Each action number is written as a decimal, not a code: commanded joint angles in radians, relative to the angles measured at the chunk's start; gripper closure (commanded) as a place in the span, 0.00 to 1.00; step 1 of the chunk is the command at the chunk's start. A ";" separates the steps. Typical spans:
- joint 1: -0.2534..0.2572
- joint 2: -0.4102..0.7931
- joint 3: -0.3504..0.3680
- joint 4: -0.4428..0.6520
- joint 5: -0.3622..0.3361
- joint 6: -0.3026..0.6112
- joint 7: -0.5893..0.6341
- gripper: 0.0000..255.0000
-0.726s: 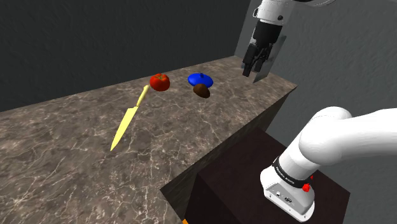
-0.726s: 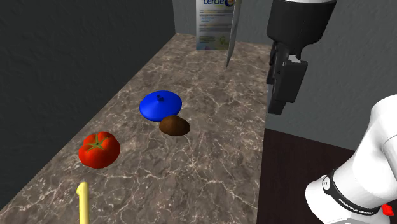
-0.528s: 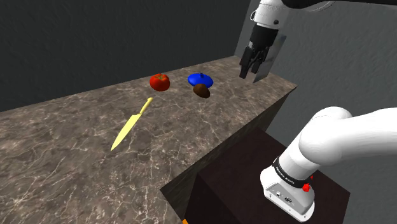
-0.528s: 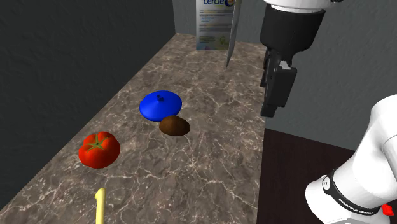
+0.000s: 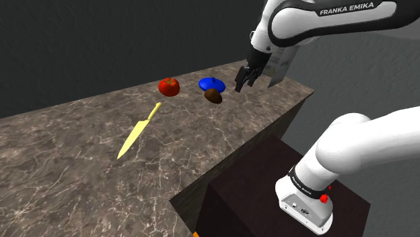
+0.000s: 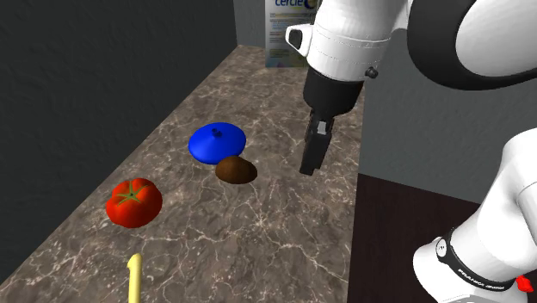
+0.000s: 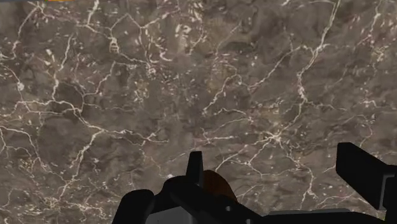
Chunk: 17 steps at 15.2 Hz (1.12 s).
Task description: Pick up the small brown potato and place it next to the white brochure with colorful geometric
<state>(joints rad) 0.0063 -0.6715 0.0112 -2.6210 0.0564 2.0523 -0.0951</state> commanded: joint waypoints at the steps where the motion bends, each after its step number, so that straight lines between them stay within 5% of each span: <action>1: -0.004 0.055 -0.002 -0.027 -0.003 0.122 -0.008 0.00; 12: -0.011 0.472 -0.020 0.010 0.002 0.695 -0.049 0.00; 17: -0.006 0.555 -0.023 0.024 0.012 0.772 -0.058 0.00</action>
<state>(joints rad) -0.0010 -0.1354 -0.0103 -2.5992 0.0653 2.8055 -0.1492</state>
